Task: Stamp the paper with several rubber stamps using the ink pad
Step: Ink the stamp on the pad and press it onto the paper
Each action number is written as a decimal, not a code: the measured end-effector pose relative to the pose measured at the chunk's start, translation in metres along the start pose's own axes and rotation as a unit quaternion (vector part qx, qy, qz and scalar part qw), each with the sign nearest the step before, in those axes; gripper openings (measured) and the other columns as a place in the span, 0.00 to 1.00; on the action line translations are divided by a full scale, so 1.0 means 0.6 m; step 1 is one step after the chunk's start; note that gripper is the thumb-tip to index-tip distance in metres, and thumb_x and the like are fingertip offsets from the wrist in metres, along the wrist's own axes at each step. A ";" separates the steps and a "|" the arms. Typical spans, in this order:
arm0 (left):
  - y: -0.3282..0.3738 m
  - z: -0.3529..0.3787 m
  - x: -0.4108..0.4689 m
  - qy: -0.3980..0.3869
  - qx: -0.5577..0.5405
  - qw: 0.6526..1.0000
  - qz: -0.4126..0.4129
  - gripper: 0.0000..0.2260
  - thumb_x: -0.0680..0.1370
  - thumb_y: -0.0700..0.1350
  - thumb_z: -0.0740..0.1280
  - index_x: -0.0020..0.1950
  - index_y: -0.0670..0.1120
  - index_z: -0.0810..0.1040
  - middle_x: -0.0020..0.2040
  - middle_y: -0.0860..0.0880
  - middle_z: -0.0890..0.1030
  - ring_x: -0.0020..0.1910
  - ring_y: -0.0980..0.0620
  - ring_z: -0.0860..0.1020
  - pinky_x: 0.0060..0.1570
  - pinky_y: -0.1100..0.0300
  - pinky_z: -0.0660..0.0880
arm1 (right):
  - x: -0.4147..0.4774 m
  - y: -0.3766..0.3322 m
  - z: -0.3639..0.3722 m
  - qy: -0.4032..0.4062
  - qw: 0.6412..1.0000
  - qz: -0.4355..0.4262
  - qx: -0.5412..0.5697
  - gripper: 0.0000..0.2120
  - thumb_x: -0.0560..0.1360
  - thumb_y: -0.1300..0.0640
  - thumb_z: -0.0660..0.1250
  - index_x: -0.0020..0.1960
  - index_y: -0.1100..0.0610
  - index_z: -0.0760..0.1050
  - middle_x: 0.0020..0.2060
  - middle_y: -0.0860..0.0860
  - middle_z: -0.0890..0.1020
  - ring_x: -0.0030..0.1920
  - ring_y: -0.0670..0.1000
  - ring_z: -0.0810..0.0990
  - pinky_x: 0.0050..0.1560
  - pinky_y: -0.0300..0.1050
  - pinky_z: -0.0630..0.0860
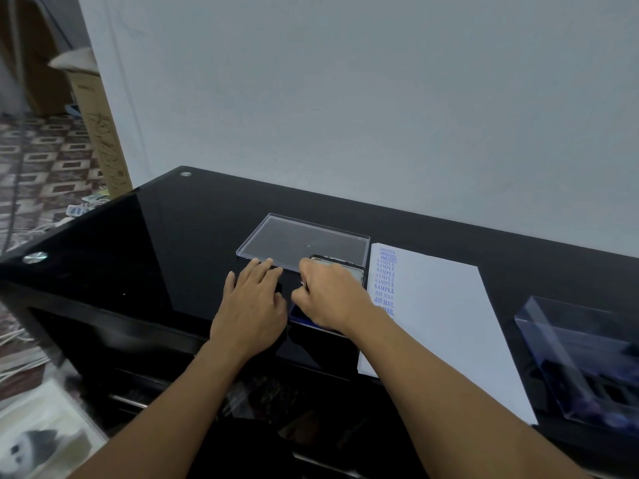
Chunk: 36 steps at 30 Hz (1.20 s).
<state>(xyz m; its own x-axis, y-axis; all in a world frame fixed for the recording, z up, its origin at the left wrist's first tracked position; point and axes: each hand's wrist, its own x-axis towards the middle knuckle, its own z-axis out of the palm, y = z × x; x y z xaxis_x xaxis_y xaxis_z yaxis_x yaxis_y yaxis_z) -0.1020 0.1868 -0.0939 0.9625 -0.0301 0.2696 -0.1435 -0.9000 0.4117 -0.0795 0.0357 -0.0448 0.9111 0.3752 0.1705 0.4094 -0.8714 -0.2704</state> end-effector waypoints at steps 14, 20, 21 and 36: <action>-0.001 0.001 0.003 -0.001 0.002 1.000 0.000 0.22 0.82 0.46 0.57 0.77 0.49 0.64 0.80 0.51 0.58 0.81 0.52 0.50 0.78 0.43 0.48 | 0.002 0.001 0.002 0.001 1.000 0.002 -0.005 0.07 0.76 0.52 0.61 0.45 0.54 0.65 0.39 0.55 0.77 0.40 0.58 0.76 0.36 0.50 0.73; -0.001 0.001 0.001 -0.001 0.005 1.000 0.000 0.22 0.82 0.46 0.57 0.77 0.49 0.64 0.80 0.51 0.59 0.80 0.52 0.50 0.78 0.43 0.48 | -0.011 0.001 0.005 0.018 1.000 0.010 0.006 0.07 0.75 0.53 0.61 0.44 0.54 0.64 0.37 0.55 0.76 0.39 0.58 0.75 0.32 0.47 0.68; -0.001 0.001 0.001 -0.002 0.005 1.000 0.000 0.22 0.82 0.46 0.57 0.77 0.49 0.64 0.80 0.51 0.59 0.80 0.52 0.50 0.78 0.43 0.48 | -0.012 0.001 0.005 0.021 1.000 0.009 0.006 0.07 0.75 0.53 0.61 0.44 0.54 0.64 0.37 0.55 0.76 0.39 0.59 0.75 0.32 0.47 0.68; 0.001 -0.001 0.002 -0.003 0.001 1.000 0.001 0.22 0.82 0.46 0.57 0.77 0.49 0.64 0.80 0.50 0.58 0.81 0.51 0.50 0.78 0.43 0.47 | -0.003 -0.002 0.003 0.008 1.000 0.013 0.006 0.08 0.75 0.53 0.61 0.42 0.54 0.63 0.37 0.54 0.75 0.40 0.58 0.74 0.35 0.48 0.68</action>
<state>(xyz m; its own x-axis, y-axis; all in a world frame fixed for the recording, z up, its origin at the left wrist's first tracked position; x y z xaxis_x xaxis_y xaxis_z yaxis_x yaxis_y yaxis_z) -0.1010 0.1865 -0.0930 0.9637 -0.0343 0.2647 -0.1444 -0.9011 0.4088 -0.0815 0.0366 -0.0464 0.9205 0.3479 0.1777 0.3866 -0.8766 -0.2865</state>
